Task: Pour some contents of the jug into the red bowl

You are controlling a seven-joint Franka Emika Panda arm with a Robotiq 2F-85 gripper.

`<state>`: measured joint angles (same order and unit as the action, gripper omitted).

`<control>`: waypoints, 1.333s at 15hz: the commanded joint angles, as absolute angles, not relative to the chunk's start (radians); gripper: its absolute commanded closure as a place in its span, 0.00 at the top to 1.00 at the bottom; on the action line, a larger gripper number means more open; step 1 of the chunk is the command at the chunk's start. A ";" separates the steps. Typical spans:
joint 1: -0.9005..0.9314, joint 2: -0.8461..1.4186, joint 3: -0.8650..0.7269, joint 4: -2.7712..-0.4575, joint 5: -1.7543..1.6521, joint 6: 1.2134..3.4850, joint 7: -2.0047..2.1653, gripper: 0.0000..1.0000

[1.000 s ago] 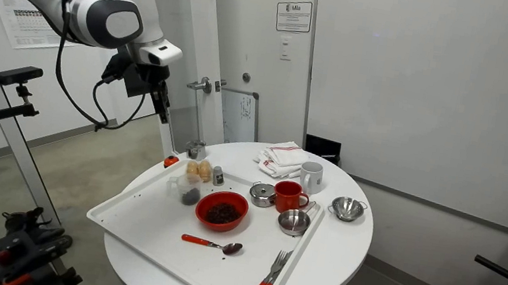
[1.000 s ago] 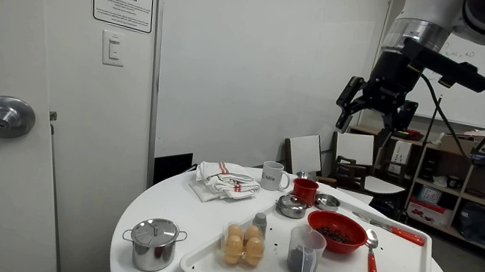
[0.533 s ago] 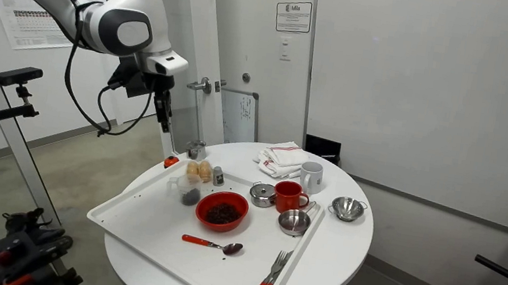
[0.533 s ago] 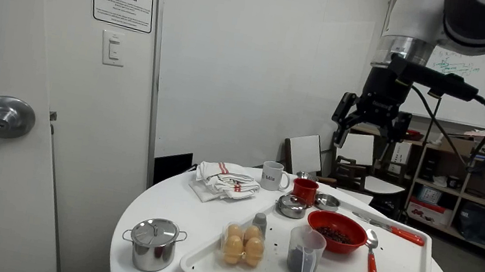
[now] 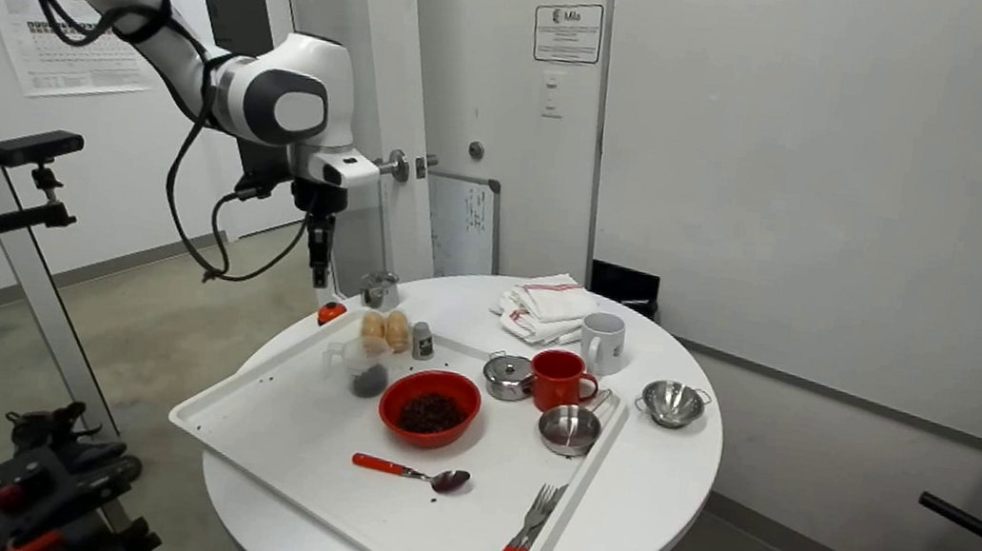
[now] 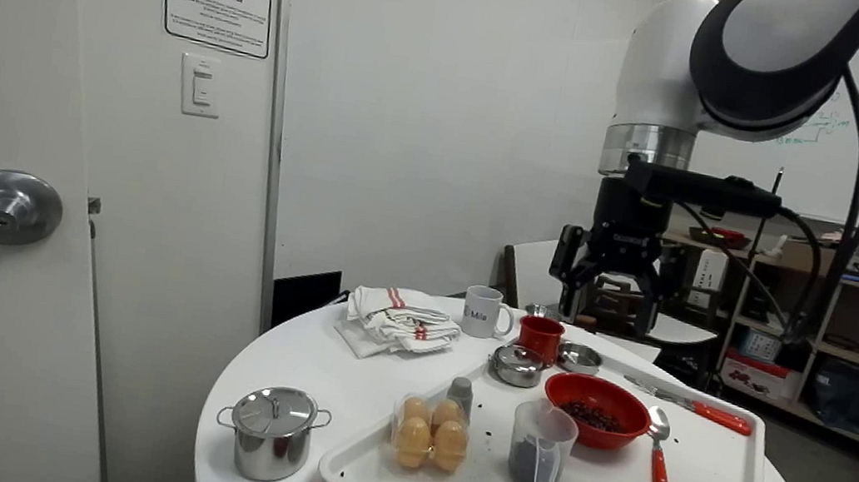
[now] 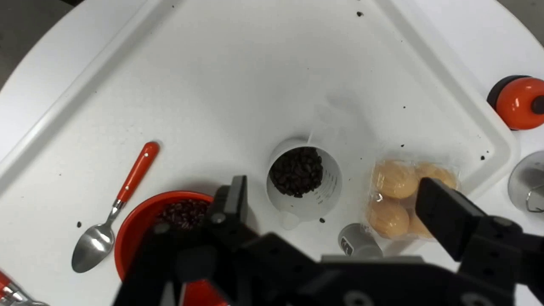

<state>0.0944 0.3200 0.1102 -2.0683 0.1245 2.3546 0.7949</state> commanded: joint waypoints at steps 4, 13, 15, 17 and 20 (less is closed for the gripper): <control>0.169 0.475 0.085 -1.929 0.148 2.317 0.821 1.00; 0.255 0.625 -0.005 -1.800 0.096 2.329 1.033 1.00; 0.268 0.649 -0.005 -1.777 0.085 2.291 1.053 1.00; 0.246 0.638 0.036 -1.768 0.100 2.175 0.967 1.00; 0.254 0.623 0.036 -1.805 0.106 2.213 0.943 1.00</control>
<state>0.2503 0.6213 0.0401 -1.8075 0.1035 2.2154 0.9439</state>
